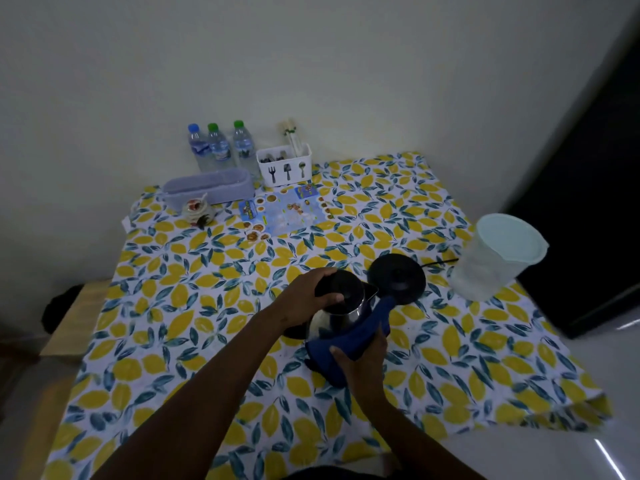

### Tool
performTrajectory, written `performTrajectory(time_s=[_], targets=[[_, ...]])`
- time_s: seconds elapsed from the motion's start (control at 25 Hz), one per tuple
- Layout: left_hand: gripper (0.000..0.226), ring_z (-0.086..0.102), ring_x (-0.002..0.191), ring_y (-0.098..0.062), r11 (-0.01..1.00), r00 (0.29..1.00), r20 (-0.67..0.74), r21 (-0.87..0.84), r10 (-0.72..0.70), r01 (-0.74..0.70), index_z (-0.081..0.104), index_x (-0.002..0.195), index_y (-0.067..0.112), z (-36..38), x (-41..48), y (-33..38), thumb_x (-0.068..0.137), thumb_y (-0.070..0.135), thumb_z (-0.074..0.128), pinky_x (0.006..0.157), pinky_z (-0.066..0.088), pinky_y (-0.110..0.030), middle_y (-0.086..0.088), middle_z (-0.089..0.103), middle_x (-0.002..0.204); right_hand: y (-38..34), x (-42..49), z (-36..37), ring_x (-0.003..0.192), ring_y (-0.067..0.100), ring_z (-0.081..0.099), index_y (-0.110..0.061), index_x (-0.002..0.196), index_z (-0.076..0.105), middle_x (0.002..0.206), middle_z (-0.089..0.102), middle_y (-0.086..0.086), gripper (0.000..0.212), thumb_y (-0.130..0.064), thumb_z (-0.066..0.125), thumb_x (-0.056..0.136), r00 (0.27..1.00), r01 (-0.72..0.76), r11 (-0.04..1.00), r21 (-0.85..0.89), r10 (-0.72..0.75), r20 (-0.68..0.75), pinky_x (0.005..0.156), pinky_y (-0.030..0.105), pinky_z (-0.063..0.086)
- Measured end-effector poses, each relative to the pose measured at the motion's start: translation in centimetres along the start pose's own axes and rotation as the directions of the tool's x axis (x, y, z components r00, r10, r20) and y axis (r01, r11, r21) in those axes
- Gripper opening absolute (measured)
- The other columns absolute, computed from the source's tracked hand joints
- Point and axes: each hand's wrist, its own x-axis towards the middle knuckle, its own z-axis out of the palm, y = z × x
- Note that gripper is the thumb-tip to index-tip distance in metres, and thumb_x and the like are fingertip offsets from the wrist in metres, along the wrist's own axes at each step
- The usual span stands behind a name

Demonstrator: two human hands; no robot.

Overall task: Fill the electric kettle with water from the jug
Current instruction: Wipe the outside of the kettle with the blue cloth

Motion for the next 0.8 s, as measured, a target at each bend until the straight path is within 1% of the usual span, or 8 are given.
performTrajectory(time_s=[0.08, 0.12, 0.2, 0.28, 0.44, 0.6, 0.72, 0.8], targets=[[0.066, 0.036, 0.135, -0.026, 1.0, 1.0, 0.013, 0.016, 0.019, -0.02, 0.031, 0.144, 0.02, 0.2, 0.0, 0.0, 0.09, 0.046, 0.058, 0.105, 0.036, -0.039, -0.007, 0.034, 0.152, 0.4, -1.3, 1.4, 0.134, 0.026, 0.037, -0.037, 0.146, 0.016, 0.149, 0.03, -0.003, 0.111, -0.069, 0.075, 0.058, 0.999, -0.026, 0.998, 0.053, 0.028, -0.044, 0.102, 0.052, 0.045], [0.066, 0.036, 0.135, -0.027, 0.999, 1.0, 0.019, 0.02, 0.025, -0.025, 0.031, 0.145, 0.019, 0.2, 0.0, 0.0, 0.09, 0.045, 0.058, 0.105, 0.036, -0.04, -0.008, 0.034, 0.152, -0.3, -2.0, 2.1, 0.132, 0.026, 0.039, -0.037, 0.146, 0.017, 0.148, 0.031, -0.004, 0.107, -0.067, 0.074, 0.06, 0.996, -0.02, 0.998, 0.055, 0.024, -0.082, 0.101, 0.051, 0.046], [0.065, 0.035, 0.136, -0.027, 0.999, 0.999, 0.032, 0.021, 0.031, -0.032, 0.03, 0.145, 0.019, -0.2, 0.1, -0.2, 0.091, 0.043, 0.058, 0.106, 0.035, -0.042, -0.009, 0.033, 0.152, -2.1, -2.9, 3.1, 0.132, 0.028, 0.038, -0.029, 0.148, 0.016, 0.149, 0.028, 0.001, 0.106, -0.069, 0.068, 0.065, 0.988, -0.016, 0.999, 0.029, 0.02, -0.156, 0.102, 0.051, 0.045], [0.065, 0.033, 0.138, -0.027, 0.999, 0.998, 0.057, 0.016, 0.04, -0.041, 0.03, 0.145, 0.021, -0.6, 0.0, -0.5, 0.091, 0.042, 0.058, 0.108, 0.033, -0.043, -0.007, 0.032, 0.154, -3.4, -2.7, 3.5, 0.133, 0.031, 0.036, -0.019, 0.149, 0.014, 0.149, 0.026, 0.007, 0.109, -0.071, 0.063, 0.066, 0.978, 0.014, 0.999, -0.038, -0.022, -0.206, 0.102, 0.051, 0.044], [0.065, 0.03, 0.14, -0.024, 0.997, 0.994, 0.086, 0.035, 0.069, -0.073, 0.03, 0.146, 0.024, -1.2, 0.0, -1.0, 0.09, 0.043, 0.058, 0.111, 0.032, -0.044, -0.004, 0.03, 0.155, -4.6, -1.8, 4.0, 0.135, 0.038, 0.029, -0.01, 0.149, 0.014, 0.151, 0.023, 0.018, 0.105, -0.06, 0.066, 0.073, 0.965, 0.011, 0.984, -0.177, -0.057, -0.257, 0.103, 0.054, 0.041], [0.064, 0.03, 0.14, -0.025, 0.998, 0.995, 0.072, -0.015, 0.066, -0.065, 0.03, 0.145, 0.025, -0.9, 0.2, -1.3, 0.091, 0.041, 0.059, 0.111, 0.032, -0.045, -0.004, 0.03, 0.155, -3.0, -1.6, 4.5, 0.138, 0.039, 0.021, -0.013, 0.15, 0.009, 0.154, 0.017, 0.018, 0.11, -0.059, 0.068, 0.071, 0.965, -0.031, 0.979, -0.201, -0.023, -0.262, 0.103, 0.056, 0.038], [0.063, 0.032, 0.139, -0.026, 0.997, 0.995, 0.065, -0.005, 0.076, -0.075, 0.03, 0.145, 0.024, -0.9, 0.1, -1.2, 0.091, 0.039, 0.059, 0.109, 0.034, -0.044, -0.005, 0.032, 0.154, -0.7, -1.8, 4.3, 0.141, 0.035, 0.018, -0.018, 0.151, 0.005, 0.156, 0.014, 0.013, 0.114, -0.054, 0.074, 0.069, 0.974, -0.056, 0.99, -0.129, 0.026, -0.223, 0.108, 0.057, 0.033], [0.062, 0.032, 0.139, -0.026, 0.997, 0.995, 0.065, -0.013, 0.076, -0.076, 0.03, 0.146, 0.024, -0.9, 0.0, -1.0, 0.092, 0.038, 0.058, 0.109, 0.034, -0.044, -0.006, 0.031, 0.154, 0.6, -1.7, 3.9, 0.143, 0.033, 0.016, -0.019, 0.151, 0.004, 0.157, 0.012, 0.011, 0.115, -0.051, 0.077, 0.068, 0.983, -0.083, 0.994, -0.071, 0.069, -0.172, 0.109, 0.057, 0.033]])
